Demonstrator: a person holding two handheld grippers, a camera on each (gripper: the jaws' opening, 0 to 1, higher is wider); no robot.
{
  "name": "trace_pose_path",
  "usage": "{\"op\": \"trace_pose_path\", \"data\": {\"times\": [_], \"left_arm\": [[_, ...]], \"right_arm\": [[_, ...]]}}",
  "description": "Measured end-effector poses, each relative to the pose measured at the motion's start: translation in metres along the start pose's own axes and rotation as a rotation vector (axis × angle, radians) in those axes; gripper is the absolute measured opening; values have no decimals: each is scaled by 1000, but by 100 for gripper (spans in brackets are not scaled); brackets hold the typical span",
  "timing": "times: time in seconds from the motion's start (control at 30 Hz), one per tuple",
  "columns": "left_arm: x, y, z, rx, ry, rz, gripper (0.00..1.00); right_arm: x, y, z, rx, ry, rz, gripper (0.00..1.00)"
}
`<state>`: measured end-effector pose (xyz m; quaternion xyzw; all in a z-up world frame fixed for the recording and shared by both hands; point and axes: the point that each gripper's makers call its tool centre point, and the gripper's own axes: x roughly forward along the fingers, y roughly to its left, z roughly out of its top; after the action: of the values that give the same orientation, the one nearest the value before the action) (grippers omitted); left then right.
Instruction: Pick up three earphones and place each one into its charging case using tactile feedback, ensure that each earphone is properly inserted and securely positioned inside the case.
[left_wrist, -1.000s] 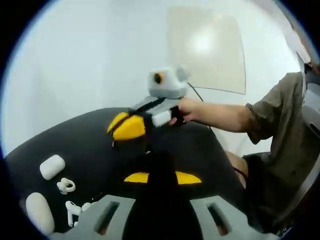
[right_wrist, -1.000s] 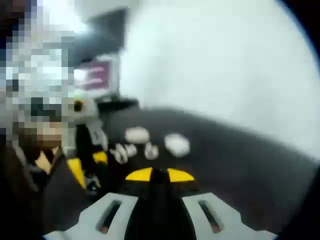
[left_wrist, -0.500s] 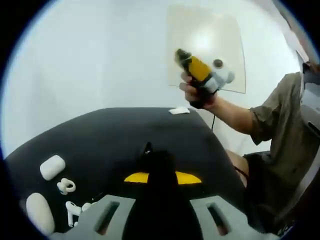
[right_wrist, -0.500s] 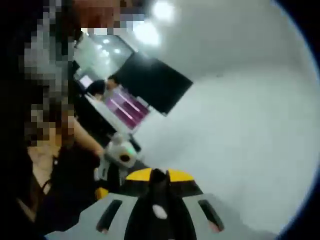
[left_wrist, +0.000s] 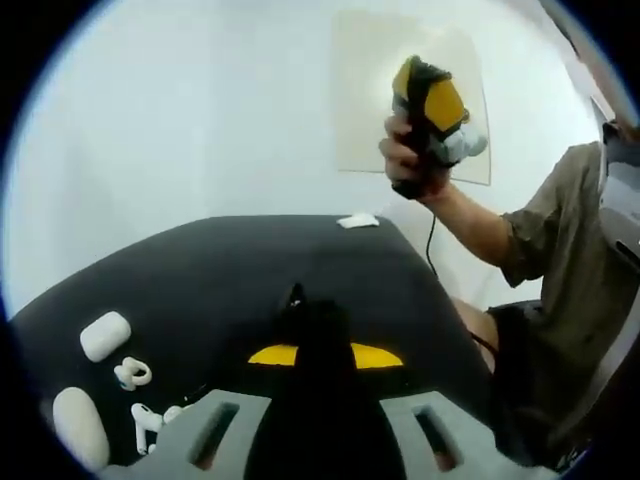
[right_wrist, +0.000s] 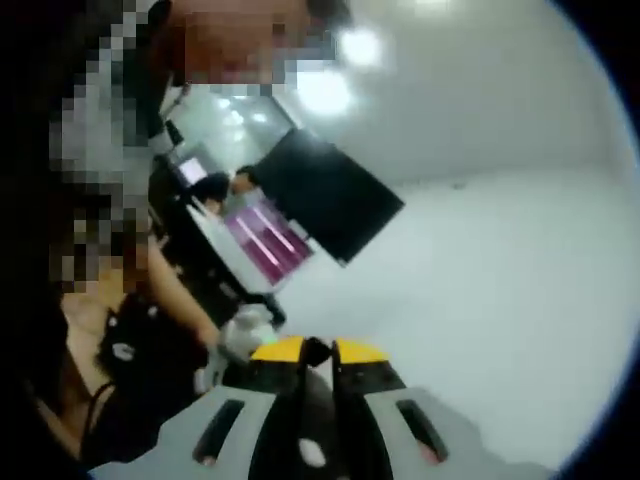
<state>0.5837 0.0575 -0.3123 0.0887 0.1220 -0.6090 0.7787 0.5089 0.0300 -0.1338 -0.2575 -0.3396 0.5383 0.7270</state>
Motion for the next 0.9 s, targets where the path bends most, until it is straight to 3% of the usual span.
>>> {"op": "trace_pose_path", "data": {"times": [0.4, 0.43, 0.53, 0.67, 0.73, 0.83, 0.9], "left_arm": [[3, 0, -1, 5, 2, -1, 14], [3, 0, -1, 5, 3, -1, 14], [3, 1, -2, 7, 3, -1, 14], [3, -1, -2, 8, 4, -1, 14], [3, 0, -2, 8, 4, -1, 14], [2, 1, -2, 9, 4, -3, 14], [2, 0, -2, 10, 4, -4, 14]], "right_arm": [[-2, 3, -3, 2, 6, 13, 12], [-1, 1, -8, 5, 25, 5, 12], [-3, -11, -47, 38, 171, -43, 12], [-9, -19, -129, 257, 396, -96, 12], [-12, -14, -170, 435, 512, -113, 12], [-5, 10, -210, 737, 587, -66, 12], [8, 23, -224, 873, 576, -28, 12]]}}
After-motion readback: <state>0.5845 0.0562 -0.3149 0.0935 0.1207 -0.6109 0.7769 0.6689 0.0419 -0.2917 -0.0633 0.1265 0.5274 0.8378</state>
